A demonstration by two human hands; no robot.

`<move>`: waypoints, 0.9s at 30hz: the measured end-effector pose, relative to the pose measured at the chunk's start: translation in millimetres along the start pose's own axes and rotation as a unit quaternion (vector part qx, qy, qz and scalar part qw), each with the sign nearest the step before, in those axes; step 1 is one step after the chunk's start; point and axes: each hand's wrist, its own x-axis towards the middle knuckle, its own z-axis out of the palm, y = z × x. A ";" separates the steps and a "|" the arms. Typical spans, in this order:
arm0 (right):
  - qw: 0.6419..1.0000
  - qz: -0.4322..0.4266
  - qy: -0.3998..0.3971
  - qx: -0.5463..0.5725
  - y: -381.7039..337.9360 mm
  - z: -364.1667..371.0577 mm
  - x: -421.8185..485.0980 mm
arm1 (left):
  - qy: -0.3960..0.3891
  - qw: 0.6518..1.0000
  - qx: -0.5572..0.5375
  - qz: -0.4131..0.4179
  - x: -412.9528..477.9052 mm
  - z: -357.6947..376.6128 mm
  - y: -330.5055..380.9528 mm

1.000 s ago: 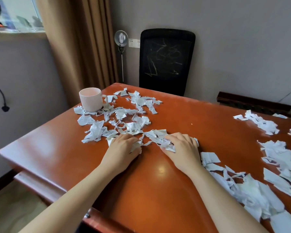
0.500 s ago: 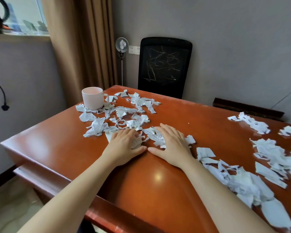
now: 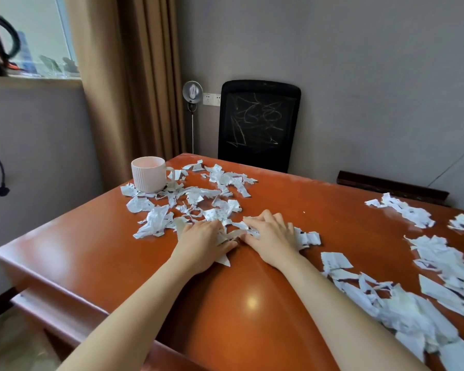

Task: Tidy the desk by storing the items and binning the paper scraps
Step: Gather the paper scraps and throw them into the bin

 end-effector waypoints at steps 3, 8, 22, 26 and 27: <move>0.998 -0.008 0.022 0.056 1.1 4.4 4.7 | -0.003 1.000 -0.005 0.004 3.3 -1.6 -0.5; 0.990 -0.006 0.083 0.115 8.0 8.3 2.8 | -0.010 1.000 -0.007 0.017 3.1 -4.5 1.0; 0.877 0.123 0.259 0.385 18.1 -9.2 -7.1 | 0.136 0.982 -0.126 0.022 -5.8 -10.3 1.2; 0.836 0.183 0.247 0.455 13.9 -19.2 -8.3 | 0.164 0.970 -0.177 0.016 -8.5 -12.5 2.5; 0.819 0.204 0.238 0.481 13.4 -21.5 -8.2 | 0.172 0.967 -0.186 0.012 -8.7 -12.5 1.8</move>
